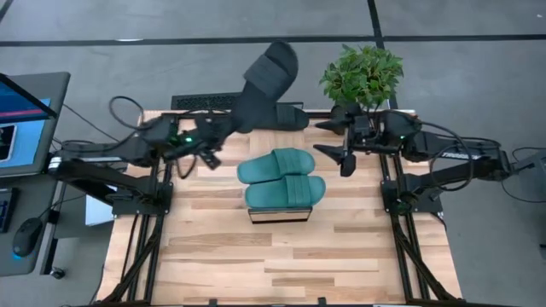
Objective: Pick and place slides into the shelf
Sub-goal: Put the black slipper on the shelf
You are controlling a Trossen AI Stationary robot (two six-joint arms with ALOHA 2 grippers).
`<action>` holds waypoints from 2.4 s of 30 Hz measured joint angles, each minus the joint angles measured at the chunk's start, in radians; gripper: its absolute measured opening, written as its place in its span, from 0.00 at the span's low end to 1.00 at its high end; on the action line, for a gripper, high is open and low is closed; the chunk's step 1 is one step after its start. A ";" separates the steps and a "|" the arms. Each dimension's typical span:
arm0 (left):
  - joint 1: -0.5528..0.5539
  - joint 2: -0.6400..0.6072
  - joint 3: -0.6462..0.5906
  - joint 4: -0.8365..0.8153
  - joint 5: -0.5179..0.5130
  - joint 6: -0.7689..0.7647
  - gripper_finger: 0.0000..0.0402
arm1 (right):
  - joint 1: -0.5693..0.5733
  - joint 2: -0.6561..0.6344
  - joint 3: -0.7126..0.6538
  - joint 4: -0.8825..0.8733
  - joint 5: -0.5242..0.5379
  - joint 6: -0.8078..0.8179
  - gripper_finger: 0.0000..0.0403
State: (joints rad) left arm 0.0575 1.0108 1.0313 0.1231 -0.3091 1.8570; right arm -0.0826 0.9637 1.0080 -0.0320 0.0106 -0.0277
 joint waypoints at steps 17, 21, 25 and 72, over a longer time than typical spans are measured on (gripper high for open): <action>0.228 -0.156 0.000 -0.494 0.405 -0.320 0.08 | 0.000 -0.074 0.000 -0.130 0.127 0.027 0.71; 0.281 -0.126 -0.001 -0.515 0.459 -0.326 0.07 | 0.003 -0.078 0.000 -0.165 0.127 0.034 0.71; 0.324 -0.080 -0.001 -0.548 0.494 -0.326 0.07 | 0.004 -0.077 0.000 -0.191 0.126 0.054 0.71; 0.791 0.341 -0.001 -0.547 1.407 0.122 0.07 | 0.003 -0.166 0.000 -0.329 0.125 0.116 0.71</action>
State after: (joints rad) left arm 0.8482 1.3522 1.0306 -0.4238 1.0980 1.9793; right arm -0.0792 0.7979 1.0084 -0.3607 0.1356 0.0883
